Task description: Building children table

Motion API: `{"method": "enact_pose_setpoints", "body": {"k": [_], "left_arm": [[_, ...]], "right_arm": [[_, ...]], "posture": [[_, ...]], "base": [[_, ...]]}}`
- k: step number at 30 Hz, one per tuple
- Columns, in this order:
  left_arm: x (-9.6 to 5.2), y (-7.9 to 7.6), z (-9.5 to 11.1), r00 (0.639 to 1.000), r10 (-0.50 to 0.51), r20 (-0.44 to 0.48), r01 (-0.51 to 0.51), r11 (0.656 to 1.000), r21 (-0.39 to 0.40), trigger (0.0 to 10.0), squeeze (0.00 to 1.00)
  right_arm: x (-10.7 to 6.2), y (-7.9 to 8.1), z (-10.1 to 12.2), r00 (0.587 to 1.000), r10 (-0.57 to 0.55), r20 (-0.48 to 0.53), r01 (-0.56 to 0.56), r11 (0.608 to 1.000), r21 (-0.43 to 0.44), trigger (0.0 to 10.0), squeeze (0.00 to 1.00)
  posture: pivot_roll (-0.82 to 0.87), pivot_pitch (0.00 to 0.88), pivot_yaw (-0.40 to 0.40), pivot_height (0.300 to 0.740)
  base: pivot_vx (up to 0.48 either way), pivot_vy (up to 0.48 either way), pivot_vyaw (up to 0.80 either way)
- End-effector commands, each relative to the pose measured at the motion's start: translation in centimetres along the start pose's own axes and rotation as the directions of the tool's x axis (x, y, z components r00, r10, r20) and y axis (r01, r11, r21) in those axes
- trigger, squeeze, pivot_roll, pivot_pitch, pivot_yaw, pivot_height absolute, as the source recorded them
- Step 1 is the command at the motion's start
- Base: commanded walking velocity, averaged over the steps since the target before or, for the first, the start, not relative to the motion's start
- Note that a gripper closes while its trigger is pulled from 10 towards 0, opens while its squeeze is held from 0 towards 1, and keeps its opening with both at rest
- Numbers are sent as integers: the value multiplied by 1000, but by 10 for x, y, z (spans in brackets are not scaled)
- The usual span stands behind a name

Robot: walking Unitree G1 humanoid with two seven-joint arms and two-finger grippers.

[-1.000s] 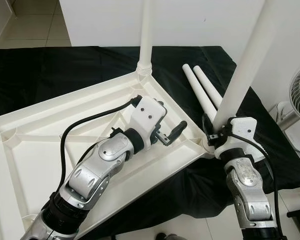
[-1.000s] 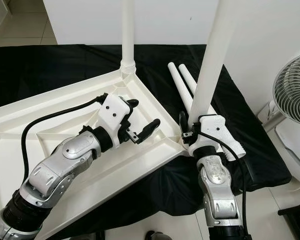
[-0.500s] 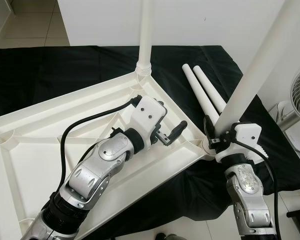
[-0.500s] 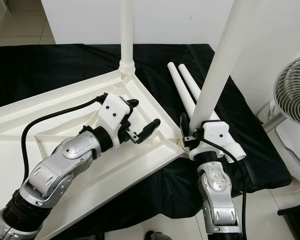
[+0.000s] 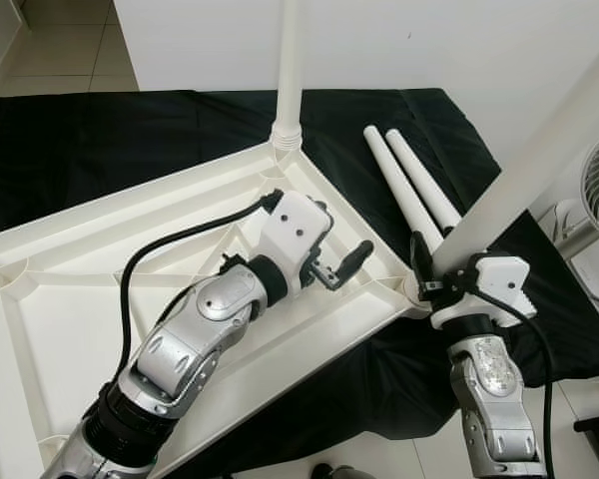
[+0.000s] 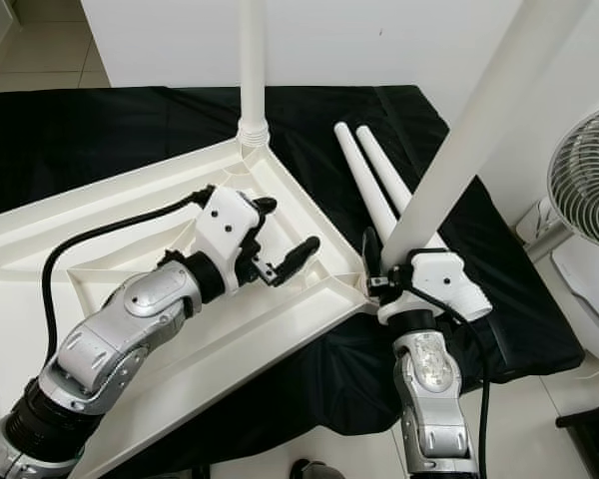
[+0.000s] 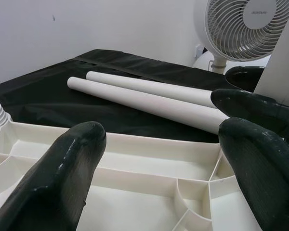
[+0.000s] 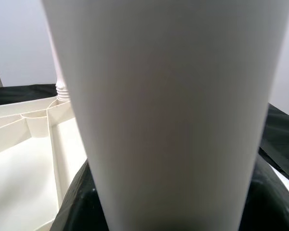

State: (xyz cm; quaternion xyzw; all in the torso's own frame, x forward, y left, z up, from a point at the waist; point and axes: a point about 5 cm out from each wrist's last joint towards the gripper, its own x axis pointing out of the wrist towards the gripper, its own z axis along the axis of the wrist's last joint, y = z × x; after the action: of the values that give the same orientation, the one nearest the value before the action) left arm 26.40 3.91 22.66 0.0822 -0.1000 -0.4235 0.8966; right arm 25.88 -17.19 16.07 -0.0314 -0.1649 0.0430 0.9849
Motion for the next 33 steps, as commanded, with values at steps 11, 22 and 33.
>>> {"method": "enact_pose_setpoints", "body": {"k": [11, 22, 33], "left_arm": [[1, -7, 5, 994, -108, 19, 108, 994, 9, 10000, 0], [1, -8, 5, 995, -102, 19, 102, 995, 7, 10000, 0], [0, -7, 6, 995, -103, 15, 103, 995, 6, 10000, 0]], "right_arm": [[-19, -8, -51, 957, -41, -288, 70, 994, 90, 10000, 0], [-14, -10, -53, 949, -28, -314, 63, 993, 100, 10000, 0], [-12, -4, -46, 970, -22, -243, 54, 991, 126, 10000, 0]], "posture": [[46, 195, -11, 740], [50, 199, -19, 740], [75, 203, -4, 740]], "base": [[0, 0, 0], [0, 0, 0], [0, 0, 0]]}}
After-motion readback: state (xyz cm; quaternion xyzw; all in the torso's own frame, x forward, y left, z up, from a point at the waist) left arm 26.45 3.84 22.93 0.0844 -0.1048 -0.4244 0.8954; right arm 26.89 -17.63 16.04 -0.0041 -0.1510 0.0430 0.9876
